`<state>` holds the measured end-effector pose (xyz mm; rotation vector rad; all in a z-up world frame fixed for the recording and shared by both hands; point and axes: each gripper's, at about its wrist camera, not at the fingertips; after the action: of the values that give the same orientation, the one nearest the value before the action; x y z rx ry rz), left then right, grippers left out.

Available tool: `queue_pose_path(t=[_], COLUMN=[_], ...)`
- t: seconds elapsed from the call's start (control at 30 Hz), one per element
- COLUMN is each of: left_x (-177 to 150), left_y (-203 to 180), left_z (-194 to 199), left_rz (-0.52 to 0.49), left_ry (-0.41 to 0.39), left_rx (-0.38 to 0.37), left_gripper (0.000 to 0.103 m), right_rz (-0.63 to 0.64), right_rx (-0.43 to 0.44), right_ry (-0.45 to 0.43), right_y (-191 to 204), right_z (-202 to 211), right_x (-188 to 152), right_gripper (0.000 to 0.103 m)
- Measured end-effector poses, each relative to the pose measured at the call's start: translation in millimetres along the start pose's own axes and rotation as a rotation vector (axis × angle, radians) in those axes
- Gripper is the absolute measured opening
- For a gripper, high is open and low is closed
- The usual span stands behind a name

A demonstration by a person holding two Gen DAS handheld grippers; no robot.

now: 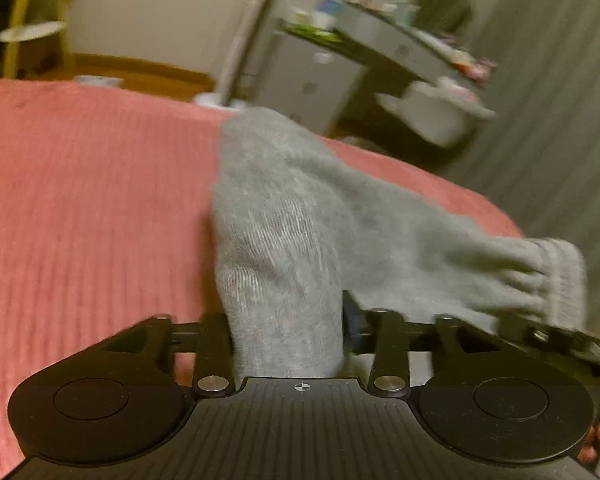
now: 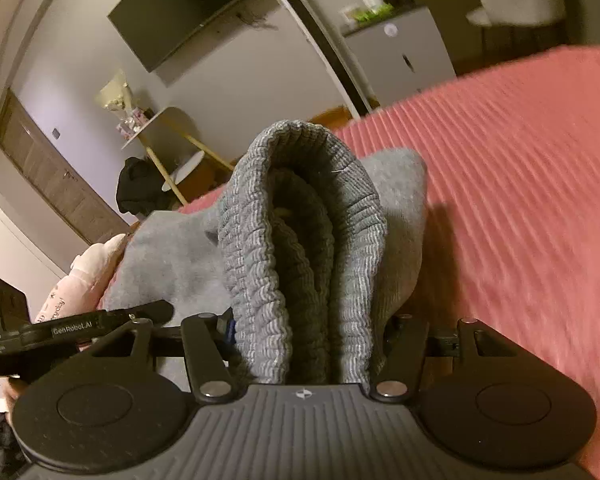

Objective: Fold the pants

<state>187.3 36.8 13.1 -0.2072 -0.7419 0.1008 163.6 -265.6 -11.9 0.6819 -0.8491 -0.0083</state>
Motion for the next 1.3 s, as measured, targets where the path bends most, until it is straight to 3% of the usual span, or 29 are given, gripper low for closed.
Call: queue_pose_path(t=[0.1, 0.2, 0.3, 0.43, 0.47, 0.5, 0.53, 0.67, 0.83, 1.03, 1.1, 1.23, 1.3], left_x=[-7.3, -32.9, -66.3, -92.5, -91.6, -91.9, -91.7, -98.2, -110.5, -108.0, -106.8, -104.2, -103.0], left_y=[-2.4, -2.8, 0.1, -4.5, -6.3, -5.3, -5.6, 9.0, 11.6, 10.5, 9.3, 7.5, 5.9], left_z=[0.9, 21.9, 42.3, 46.9, 44.6, 46.2, 49.3, 58.0, 53.9, 55.1, 49.7, 44.9, 42.7], left_rz=[-0.052, -0.138, -0.154, -0.123, -0.107, -0.097, -0.089, 0.0, 0.046, 0.075, 0.095, 0.121, 0.116], left_ry=[-0.041, -0.132, -0.168, -0.135, -0.125, -0.118, -0.108, -0.065, -0.004, -0.007, 0.012, 0.02, 0.01], left_rx=[0.208, 0.246, 0.232, 0.228, 0.219, 0.207, 0.19, 0.161, 0.129, 0.093, 0.093, 0.078, 0.088], left_gripper=[0.062, 0.08, 0.083, 0.086, 0.086, 0.086, 0.086, 0.086, 0.086, 0.086, 0.086, 0.086, 0.086], right_rz=[-0.013, -0.066, -0.223, -0.411, -0.435, -0.445, -0.443, -0.45, -0.457, -0.44, -0.425, -0.501, -0.518], right_rx=[-0.139, -0.187, -0.109, 0.008, 0.027, 0.031, 0.027, -0.004, 0.005, 0.044, 0.033, 0.025, 0.028], right_ry=[-0.03, -0.112, -0.202, -0.225, -0.222, -0.221, -0.228, -0.253, -0.262, -0.286, -0.273, -0.222, -0.242], right_y=[-4.3, -6.8, -16.8, -37.9, -40.6, -42.6, -41.2, -29.9, -23.6, -12.2, -11.6, -24.6, -26.9], right_z=[-1.3, 24.3, 57.9, 75.0, 71.9, 72.0, 71.5, 61.1, 54.5, 64.0, 57.5, 33.9, 28.1], right_x=[-1.8, -21.2, -59.9, -101.9, -105.2, -106.4, -104.8, -101.9, -102.4, -100.7, -96.0, -98.2, -98.2], right_gripper=[0.08, 0.089, 0.09, 0.09, 0.086, 0.072, 0.065, 0.058, 0.059, 0.059, 0.077, 0.082, 0.083])
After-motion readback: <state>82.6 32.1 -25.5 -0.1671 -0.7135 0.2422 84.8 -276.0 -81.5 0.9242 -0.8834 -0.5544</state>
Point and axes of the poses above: each gripper's, at about its wrist camera, not at the fingertips, and z roughly against the way its jaws point, y to its left, x to its top, and after that the axes turned 13 degrees about x, right-handed
